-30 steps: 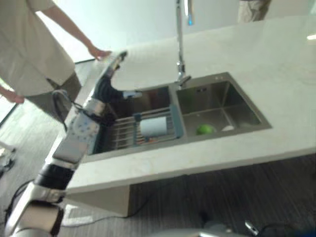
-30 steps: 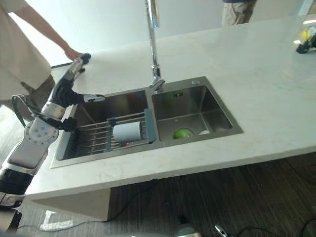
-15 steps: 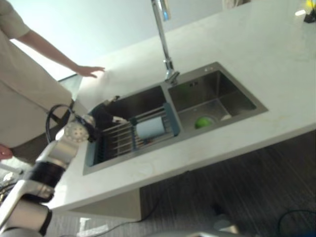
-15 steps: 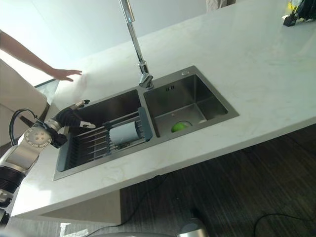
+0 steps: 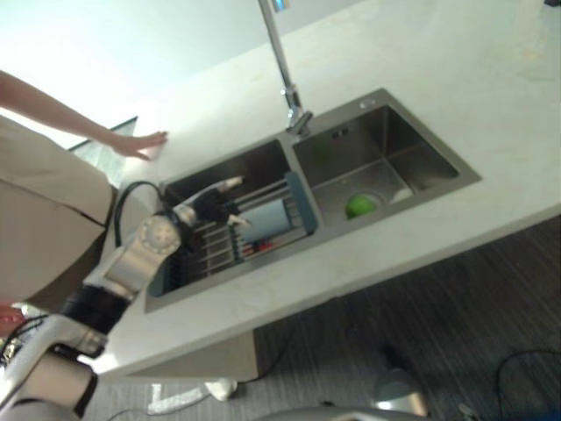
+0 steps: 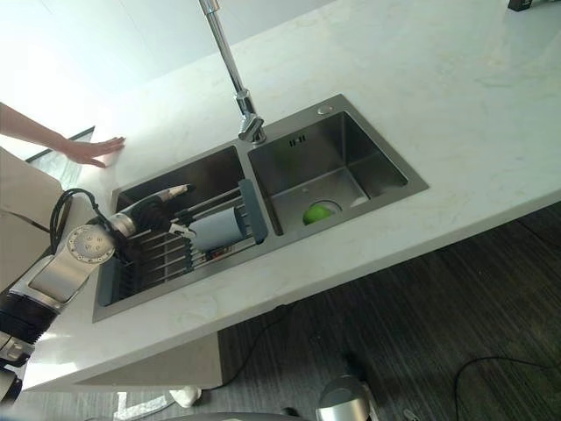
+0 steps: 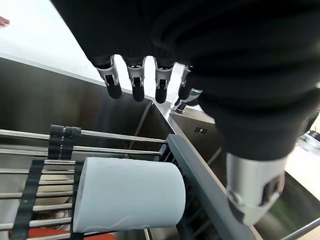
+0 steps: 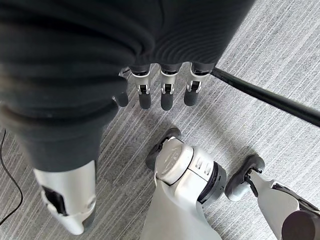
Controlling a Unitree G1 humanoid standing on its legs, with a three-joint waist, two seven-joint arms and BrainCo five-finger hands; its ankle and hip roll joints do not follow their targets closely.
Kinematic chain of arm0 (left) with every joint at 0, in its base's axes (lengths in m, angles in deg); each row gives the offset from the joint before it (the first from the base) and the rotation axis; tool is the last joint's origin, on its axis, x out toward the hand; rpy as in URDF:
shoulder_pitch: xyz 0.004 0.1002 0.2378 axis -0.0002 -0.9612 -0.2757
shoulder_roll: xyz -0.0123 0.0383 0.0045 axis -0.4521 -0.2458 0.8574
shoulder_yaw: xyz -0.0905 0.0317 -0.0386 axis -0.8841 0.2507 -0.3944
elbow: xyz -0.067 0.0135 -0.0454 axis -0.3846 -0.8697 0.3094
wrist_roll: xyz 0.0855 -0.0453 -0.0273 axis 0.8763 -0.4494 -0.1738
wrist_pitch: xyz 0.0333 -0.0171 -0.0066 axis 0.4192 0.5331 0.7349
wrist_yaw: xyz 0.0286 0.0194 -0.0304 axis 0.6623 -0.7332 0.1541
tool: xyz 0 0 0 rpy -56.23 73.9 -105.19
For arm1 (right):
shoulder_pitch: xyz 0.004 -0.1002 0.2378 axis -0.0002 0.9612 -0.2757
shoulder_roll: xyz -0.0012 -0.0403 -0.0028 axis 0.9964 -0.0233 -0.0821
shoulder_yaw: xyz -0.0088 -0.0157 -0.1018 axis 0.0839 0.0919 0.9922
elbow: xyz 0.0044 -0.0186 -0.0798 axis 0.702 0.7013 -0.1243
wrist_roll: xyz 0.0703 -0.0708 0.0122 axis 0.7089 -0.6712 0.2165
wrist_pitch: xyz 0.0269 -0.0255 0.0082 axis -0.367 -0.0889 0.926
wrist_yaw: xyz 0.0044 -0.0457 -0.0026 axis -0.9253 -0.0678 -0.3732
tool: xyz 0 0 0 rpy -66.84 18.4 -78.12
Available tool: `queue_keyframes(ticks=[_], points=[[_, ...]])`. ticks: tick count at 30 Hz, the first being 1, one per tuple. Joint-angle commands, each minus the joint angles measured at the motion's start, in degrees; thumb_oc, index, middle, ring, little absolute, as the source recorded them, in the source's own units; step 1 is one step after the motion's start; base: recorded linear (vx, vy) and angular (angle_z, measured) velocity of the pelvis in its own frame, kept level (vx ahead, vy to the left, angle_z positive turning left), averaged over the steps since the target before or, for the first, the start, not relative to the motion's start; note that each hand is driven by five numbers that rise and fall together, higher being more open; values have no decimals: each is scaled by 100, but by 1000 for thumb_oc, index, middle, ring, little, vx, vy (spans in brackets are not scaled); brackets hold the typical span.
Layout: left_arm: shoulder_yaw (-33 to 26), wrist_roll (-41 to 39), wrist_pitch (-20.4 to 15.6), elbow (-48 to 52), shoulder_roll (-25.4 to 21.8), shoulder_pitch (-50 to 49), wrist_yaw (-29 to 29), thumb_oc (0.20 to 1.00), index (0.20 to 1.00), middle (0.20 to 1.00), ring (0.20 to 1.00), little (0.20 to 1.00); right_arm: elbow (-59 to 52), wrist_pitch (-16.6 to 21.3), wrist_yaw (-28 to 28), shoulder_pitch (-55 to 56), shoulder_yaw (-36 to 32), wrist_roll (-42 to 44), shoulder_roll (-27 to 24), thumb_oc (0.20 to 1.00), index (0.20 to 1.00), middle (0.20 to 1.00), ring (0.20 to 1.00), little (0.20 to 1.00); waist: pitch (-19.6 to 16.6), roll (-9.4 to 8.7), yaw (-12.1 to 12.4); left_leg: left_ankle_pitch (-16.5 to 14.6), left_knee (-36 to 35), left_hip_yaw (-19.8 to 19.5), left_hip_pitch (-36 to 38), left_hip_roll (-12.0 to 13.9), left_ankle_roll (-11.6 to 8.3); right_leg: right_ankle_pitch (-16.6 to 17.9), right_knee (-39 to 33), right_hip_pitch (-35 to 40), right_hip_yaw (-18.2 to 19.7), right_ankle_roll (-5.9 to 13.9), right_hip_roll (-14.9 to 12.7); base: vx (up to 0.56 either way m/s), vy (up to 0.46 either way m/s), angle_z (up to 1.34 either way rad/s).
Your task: Place the dishes in the dishwasher.
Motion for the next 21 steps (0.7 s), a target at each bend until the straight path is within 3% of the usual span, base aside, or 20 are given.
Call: queue_keyframes(ticks=[1, 10, 21], points=[[-195, -110, -36, -283, -20, 334, 156, 1000, 1000, 1000, 1000, 1000, -120, 61, 3, 76, 55, -146, -63, 1000, 1000, 1000, 1000, 1000, -122, -119, -245, -146, 206, -392, -388, -155, 77, -771, 583, 258, -303, 373, -304, 32, 23, -1], [-138, -137, 182, -216, 134, 193, 267, 1000, 1000, 1000, 1000, 1000, -338, 21, 93, 116, 70, -194, -201, 1000, 1000, 1000, 1000, 1000, 114, -48, -329, -115, 281, -407, -512, -186, 74, -808, 747, 54, -308, 369, -344, 22, 25, -5], [-125, -82, 134, -487, 93, 371, 725, 1000, 1000, 1000, 1000, 1000, -1047, -187, 80, -415, 455, 62, -518, 1000, 1000, 1000, 1000, 1000, 899, -145, -278, 59, 363, -283, -1158, -243, 42, -638, 925, -690, -445, 412, -514, -116, 40, -28]])
